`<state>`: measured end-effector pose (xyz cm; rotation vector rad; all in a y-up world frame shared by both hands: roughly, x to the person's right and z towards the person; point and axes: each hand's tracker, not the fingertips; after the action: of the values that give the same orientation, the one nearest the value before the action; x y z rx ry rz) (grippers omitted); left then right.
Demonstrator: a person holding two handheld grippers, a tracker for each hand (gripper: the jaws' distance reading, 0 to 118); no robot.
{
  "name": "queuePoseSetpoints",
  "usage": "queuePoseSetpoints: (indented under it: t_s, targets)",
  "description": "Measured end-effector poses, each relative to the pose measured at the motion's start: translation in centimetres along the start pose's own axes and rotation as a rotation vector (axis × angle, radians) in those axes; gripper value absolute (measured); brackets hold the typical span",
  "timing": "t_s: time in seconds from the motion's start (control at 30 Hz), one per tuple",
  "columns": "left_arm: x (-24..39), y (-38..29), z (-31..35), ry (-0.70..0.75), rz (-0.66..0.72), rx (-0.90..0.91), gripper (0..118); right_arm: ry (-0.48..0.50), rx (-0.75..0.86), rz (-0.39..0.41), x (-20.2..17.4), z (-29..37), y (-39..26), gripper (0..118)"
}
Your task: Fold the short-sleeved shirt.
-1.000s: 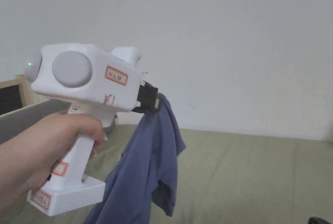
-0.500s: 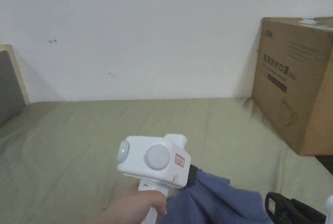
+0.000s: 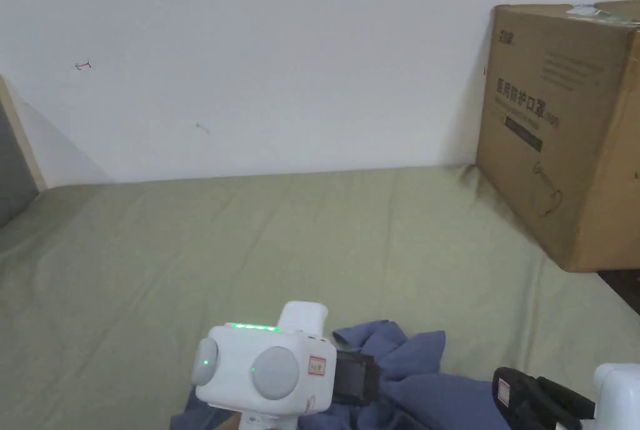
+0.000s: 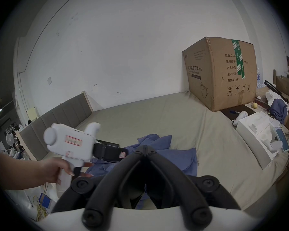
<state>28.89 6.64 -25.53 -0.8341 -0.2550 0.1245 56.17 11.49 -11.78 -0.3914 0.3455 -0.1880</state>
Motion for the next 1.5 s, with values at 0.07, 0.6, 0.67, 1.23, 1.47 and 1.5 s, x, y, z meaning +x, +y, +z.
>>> queuePoseSetpoints:
  t_s: [0.07,0.6,0.67,1.23,1.47,1.5]
  targets:
    - [-0.3,-0.1,3.7,-0.005,-0.028,0.041,115,-0.001,0.011,0.0,-0.2,0.7,0.5,0]
    - [-1.3,-14.8,21.7,0.336,0.026,0.661,0,-0.096,0.288,0.128,-3.4,6.1,-1.6,0]
    - [-1.2,-16.1,21.8,0.331,0.043,0.662,0,-0.094,0.289,0.127,-3.4,6.5,-2.3,0]
    - [-7.6,-1.4,20.8,0.156,0.279,0.258,0,-0.057,0.213,0.099,-2.8,5.9,-0.7,0]
    - [-14.2,2.4,5.7,0.153,0.286,-0.287,0,0.007,0.163,0.058,-2.5,3.6,-0.4,0]
    - [-15.3,1.8,3.9,0.103,0.34,-0.292,9,0.013,0.147,0.062,-2.2,2.9,-0.7,0]
